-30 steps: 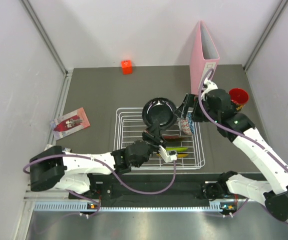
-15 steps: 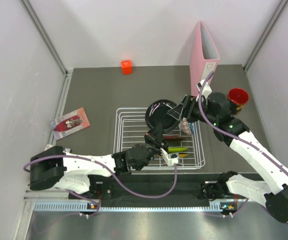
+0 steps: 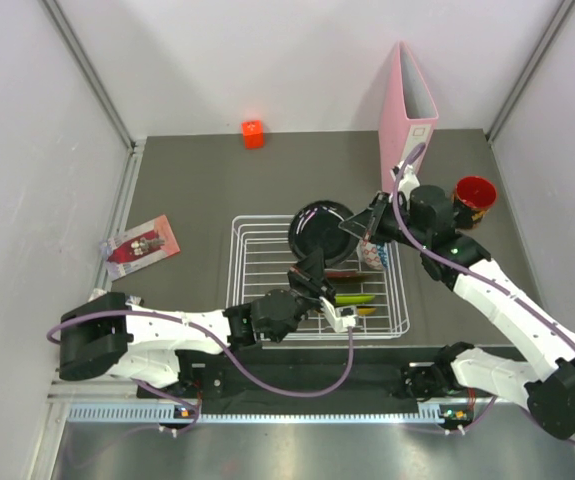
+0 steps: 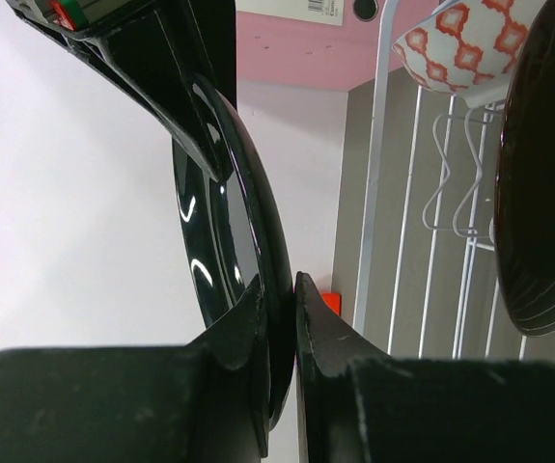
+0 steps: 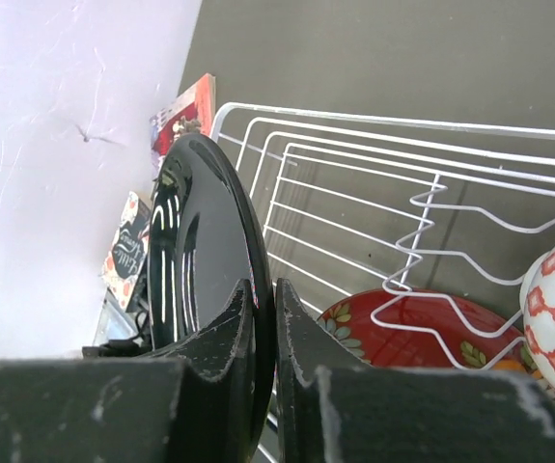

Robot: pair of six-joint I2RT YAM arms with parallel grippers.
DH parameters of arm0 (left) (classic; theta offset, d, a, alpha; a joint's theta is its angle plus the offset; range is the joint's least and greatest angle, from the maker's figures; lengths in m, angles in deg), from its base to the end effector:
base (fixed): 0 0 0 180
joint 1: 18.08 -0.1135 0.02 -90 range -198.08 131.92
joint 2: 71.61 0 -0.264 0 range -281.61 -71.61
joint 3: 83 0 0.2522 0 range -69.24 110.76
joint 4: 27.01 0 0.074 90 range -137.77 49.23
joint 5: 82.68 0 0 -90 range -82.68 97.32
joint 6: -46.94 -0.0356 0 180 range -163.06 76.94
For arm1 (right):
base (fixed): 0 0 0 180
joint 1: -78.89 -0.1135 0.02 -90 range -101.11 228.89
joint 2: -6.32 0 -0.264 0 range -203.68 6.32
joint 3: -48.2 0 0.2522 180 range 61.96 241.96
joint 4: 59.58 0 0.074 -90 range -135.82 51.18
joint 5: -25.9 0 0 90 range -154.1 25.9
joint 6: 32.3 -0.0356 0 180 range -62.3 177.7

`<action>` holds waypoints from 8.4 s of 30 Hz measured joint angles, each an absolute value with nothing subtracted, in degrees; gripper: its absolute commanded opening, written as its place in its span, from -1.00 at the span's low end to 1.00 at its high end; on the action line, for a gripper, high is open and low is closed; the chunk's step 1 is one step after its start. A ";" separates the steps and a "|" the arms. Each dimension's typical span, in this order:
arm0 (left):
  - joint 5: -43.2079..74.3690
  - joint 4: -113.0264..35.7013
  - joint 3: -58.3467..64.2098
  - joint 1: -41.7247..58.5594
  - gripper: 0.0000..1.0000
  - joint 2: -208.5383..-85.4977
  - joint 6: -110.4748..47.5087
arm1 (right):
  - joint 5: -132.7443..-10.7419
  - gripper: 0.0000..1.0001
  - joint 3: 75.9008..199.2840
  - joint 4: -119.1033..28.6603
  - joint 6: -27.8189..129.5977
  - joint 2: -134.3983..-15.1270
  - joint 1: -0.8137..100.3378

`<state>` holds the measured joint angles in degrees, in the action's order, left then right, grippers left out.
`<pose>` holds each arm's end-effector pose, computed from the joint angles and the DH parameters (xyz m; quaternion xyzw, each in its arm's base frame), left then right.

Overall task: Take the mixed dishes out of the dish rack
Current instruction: Place the plate at the corner of the board, then pick up the plate from the dish rack.

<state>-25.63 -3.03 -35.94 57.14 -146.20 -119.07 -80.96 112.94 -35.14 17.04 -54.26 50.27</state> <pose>0.0894 -0.2631 0.2450 0.6286 0.3617 0.2112 0.6553 0.2086 0.1256 0.3243 0.0018 0.8160 0.4204 0.3968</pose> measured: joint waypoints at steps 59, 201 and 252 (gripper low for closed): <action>46.93 -11.90 -21.60 -6.68 0.51 -144.38 31.46 | -75.68 -1.00 115.85 -50.94 13.87 -63.88 50.31; 13.80 -53.74 -0.51 10.52 0.98 -145.13 -15.93 | -54.52 0.99 107.63 -38.37 28.27 -41.76 47.51; 28.68 -41.00 -18.89 33.07 -0.53 -154.40 -71.75 | -53.71 0.99 102.40 -40.60 27.53 -39.31 47.51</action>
